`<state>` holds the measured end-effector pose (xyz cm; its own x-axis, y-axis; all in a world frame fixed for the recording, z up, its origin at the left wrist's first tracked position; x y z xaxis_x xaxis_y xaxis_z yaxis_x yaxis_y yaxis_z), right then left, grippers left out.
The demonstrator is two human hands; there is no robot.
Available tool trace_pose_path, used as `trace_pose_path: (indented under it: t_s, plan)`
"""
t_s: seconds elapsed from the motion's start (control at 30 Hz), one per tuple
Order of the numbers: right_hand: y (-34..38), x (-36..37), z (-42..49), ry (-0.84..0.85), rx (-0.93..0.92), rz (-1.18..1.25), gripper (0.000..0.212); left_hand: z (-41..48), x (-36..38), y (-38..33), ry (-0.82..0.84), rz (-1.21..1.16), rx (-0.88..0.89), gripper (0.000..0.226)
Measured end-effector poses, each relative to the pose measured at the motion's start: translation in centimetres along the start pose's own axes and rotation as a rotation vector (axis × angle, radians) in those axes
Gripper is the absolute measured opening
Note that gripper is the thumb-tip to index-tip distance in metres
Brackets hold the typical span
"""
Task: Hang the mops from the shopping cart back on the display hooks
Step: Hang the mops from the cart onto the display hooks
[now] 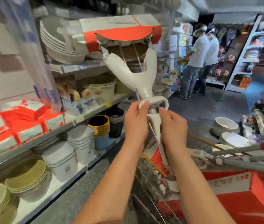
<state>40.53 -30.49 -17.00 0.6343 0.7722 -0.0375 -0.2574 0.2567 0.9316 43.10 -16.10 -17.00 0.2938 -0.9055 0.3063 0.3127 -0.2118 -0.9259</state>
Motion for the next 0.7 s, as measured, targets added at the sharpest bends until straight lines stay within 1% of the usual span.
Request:
trace_pose_path:
  t_s: [0.07, 0.13, 0.23, 0.33, 0.47, 0.7]
  plan:
    - [2.1, 2.5, -1.8, 0.008, 0.022, 0.114, 0.047, 0.3, -2.7, -2.7, -0.011, -0.095, 0.015, 0.005]
    - [4.1, 4.9, -3.2, 0.024, 0.044, 0.227, 0.043, 0.5, -5.0, -4.4, -0.013, -0.181, 0.009, 0.009]
    - [7.2, 7.9, -4.9, 0.061, 0.062, 0.37, 0.033, 0.8, -7.9, -6.5, -0.023, -0.149, 0.059, 0.009]
    - [10.1, 10.8, -6.4, 0.12, 0.049, 0.437, 0.03, 1.7, -10.3, -9.1, -0.079, -0.197, 0.086, 0.018]
    - [12.9, 14.6, -7.6, 0.175, 0.06, 0.548, 0.026, 3.9, -13.0, -11.9, -0.122, -0.221, 0.135, 0.02]
    - [15.9, 21.4, -6.8, 0.235, 0.064, 0.675, 0.029, 9.3, -15.3, -15.6, -0.18, -0.217, 0.258, 0.023]
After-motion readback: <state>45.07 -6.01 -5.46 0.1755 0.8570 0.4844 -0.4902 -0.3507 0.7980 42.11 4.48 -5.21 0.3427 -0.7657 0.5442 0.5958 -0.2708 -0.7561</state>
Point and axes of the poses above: each hand's wrist, its own z-axis towards the middle knuckle, its own x-axis out of the palm, y = z × x, the point moved 9 cm from there along z, towards the middle knuckle, and after that the axes turned 10 degrees about -y, right-handed, at the moved point
